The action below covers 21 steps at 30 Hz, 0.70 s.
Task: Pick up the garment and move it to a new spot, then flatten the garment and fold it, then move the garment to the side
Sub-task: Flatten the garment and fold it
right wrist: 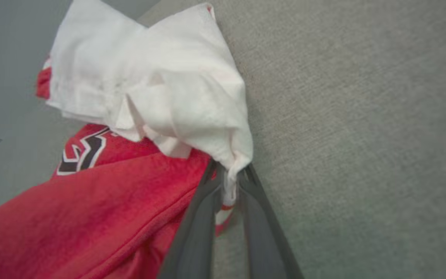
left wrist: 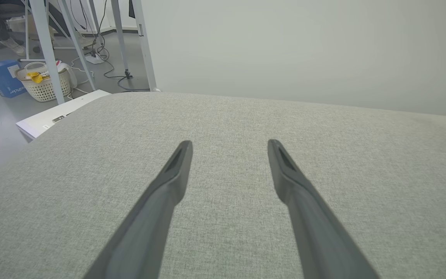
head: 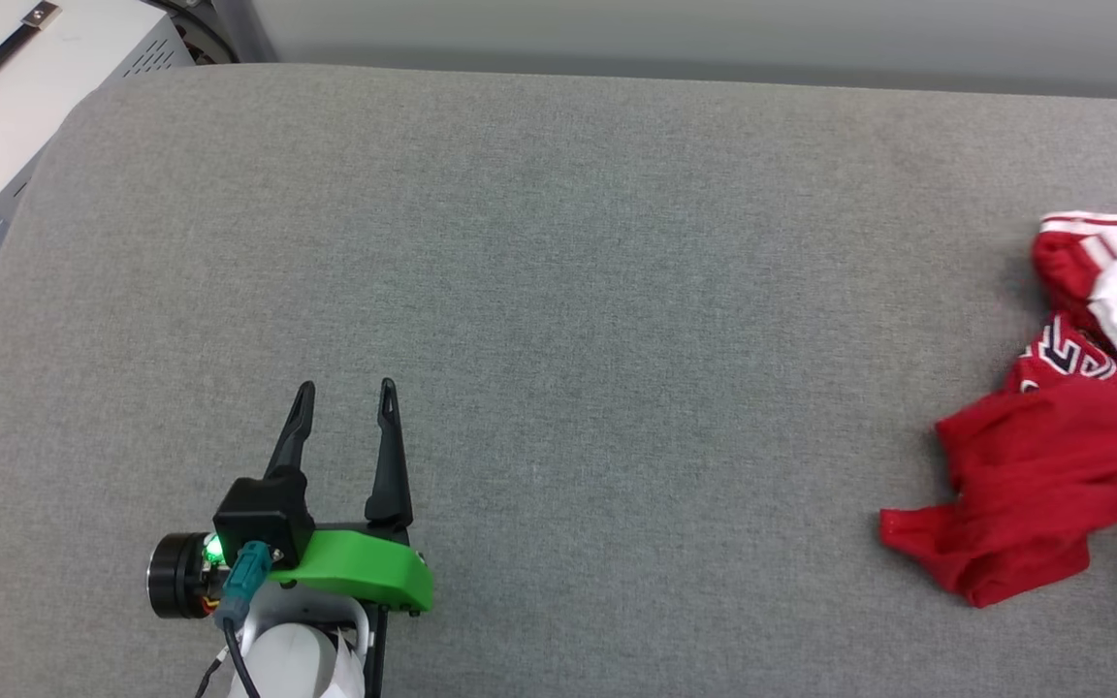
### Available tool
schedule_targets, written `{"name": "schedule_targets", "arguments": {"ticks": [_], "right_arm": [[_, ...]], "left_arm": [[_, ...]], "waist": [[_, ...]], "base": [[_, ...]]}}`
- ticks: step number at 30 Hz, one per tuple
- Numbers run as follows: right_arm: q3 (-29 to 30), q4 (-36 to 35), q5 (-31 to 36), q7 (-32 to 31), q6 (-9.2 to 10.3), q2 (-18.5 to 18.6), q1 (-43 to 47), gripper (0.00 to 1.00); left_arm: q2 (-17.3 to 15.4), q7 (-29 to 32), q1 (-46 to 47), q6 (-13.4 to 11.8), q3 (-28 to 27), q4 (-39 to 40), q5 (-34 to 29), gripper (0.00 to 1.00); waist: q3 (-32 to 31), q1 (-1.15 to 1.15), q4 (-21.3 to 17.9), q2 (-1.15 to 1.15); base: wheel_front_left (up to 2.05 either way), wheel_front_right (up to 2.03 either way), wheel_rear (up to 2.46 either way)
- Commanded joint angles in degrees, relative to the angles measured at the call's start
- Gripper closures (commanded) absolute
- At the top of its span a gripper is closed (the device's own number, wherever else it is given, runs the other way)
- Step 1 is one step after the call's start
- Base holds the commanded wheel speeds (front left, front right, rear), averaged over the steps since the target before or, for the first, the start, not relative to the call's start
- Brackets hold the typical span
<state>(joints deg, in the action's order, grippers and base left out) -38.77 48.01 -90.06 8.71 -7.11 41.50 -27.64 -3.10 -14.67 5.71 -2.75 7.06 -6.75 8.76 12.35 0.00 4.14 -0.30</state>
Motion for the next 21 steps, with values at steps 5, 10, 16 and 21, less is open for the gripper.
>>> {"name": "schedule_targets", "arguments": {"ticks": [5,10,16,21], "right_arm": [[-1.42,6.77,1.37,-0.07,-0.37,-2.68,-0.03,1.0],[-1.65,7.11,4.63,4.38,-0.37,-2.0,-1.22,0.0],[1.62,5.29,11.74,6.22,-0.37,1.29,-3.59,0.0],[12.2,-2.3,24.82,6.27,-0.37,3.66,-5.9,0.0]], "left_arm": [[0.23,-0.33,-0.08,0.18,-0.01,-0.35,-0.57,0.0],[0.23,-0.33,-0.82,0.17,-0.1,-0.54,-0.67,0.0],[0.23,-0.33,-1.63,0.03,-0.32,-0.32,-0.72,0.0],[0.23,-0.33,-2.42,-0.14,-0.61,0.32,-1.05,0.0]], "waist": [[-0.72,0.0,-0.24,0.3],[-2.21,0.0,-0.76,0.3],[-3.6,0.0,-1.29,0.3],[-4.39,0.0,-1.87,0.3]], "base": [[0.0,0.0,0.0],[0.0,0.0,0.0],[0.0,0.0,0.0],[0.0,0.0,0.0]]}}
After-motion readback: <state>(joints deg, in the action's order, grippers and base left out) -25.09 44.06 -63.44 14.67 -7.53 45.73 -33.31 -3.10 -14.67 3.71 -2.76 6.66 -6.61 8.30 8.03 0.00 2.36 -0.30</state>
